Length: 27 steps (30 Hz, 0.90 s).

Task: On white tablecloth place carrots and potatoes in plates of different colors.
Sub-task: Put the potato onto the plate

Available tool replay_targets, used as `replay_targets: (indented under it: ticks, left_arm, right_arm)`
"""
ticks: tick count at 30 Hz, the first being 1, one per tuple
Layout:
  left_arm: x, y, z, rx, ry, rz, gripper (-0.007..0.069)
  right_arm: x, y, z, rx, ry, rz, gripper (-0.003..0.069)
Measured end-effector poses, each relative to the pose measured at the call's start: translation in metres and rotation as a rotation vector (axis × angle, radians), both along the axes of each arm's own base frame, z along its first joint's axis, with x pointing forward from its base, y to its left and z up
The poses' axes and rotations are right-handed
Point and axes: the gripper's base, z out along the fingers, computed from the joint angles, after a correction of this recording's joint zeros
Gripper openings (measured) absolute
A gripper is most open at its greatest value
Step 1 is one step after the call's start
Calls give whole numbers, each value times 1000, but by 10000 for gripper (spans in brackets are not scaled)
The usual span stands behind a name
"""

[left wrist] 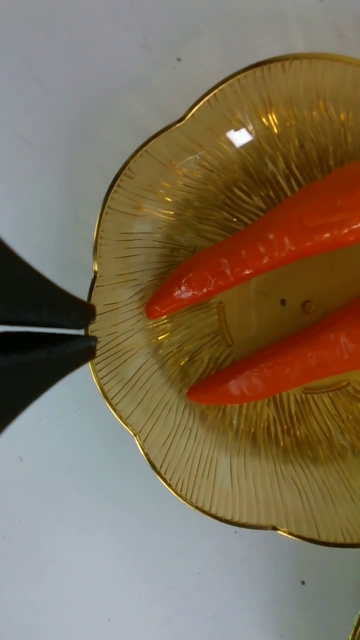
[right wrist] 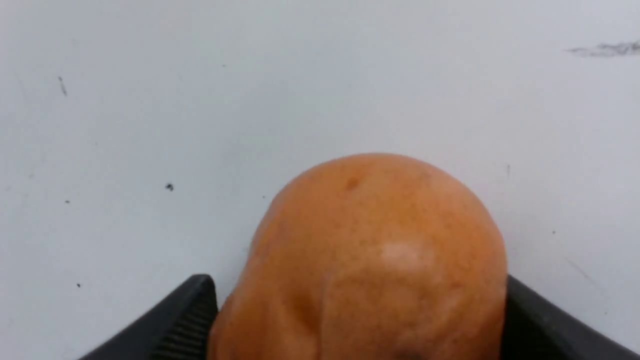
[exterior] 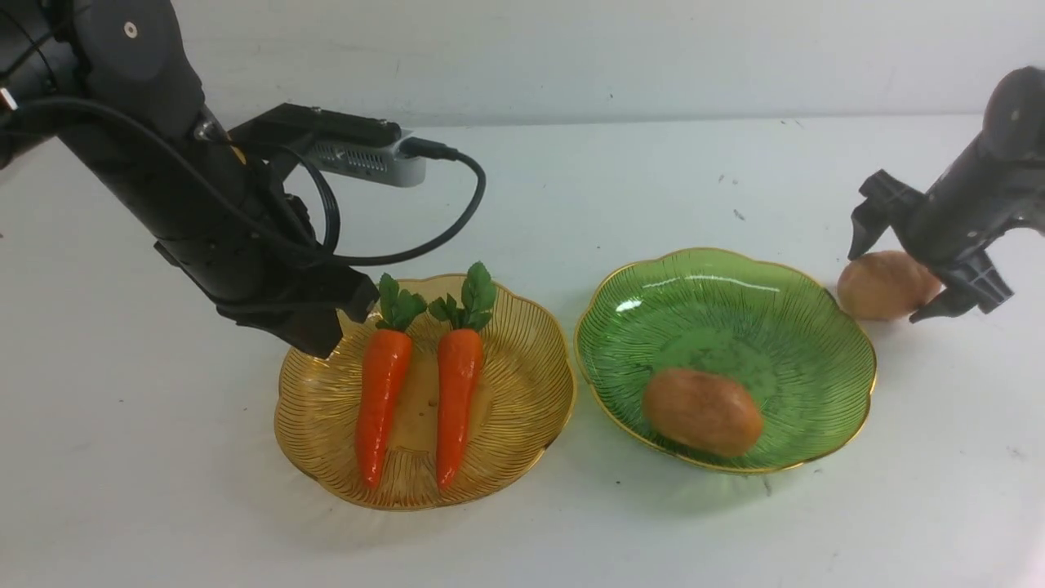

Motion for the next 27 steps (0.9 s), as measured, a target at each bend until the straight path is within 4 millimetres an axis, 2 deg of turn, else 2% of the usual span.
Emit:
replay_targets:
  ticks: [3,7,8,11,14,18,20,21,22,23,27]
  left_arm:
    - [0,0,0,1,0,0,-1]
    - [0,0,0,3,-1,-1,-1]
    - [0,1,0,8,-4,-3,-1]
    - [2,2,0,22,-26,-4,-1]
    - [3,2,0,25,-39,-3,-1]
    - [4,2,0,29,-42,-3,-1]
    - [4,2,0,29,-43,-3,-1]
    - [4,2,0,29,-44,-2,-1]
    - [4,2,0,28,-45,-2,-1]
    - [4,2,0,28,-45,-2,-1]
    - [4,2,0,28,-46,-2,-1]
  right_arm:
    - [0,-1,-1,-16,2,30,559]
    - [4,-5,7,-47,-2,104,551]
    - [7,-8,14,-56,-9,142,552]
    - [16,-13,55,-73,-49,369,552]
    - [20,-8,98,-88,-170,580,552]
    - [17,14,121,-34,-272,716,552]
    - [16,26,125,-21,-301,776,552]
    - [14,45,122,-23,-307,858,552]
    - [10,66,114,-40,-280,940,552]
    - [7,79,105,-60,-248,990,552]
    - [-5,110,80,-149,-126,1122,552]
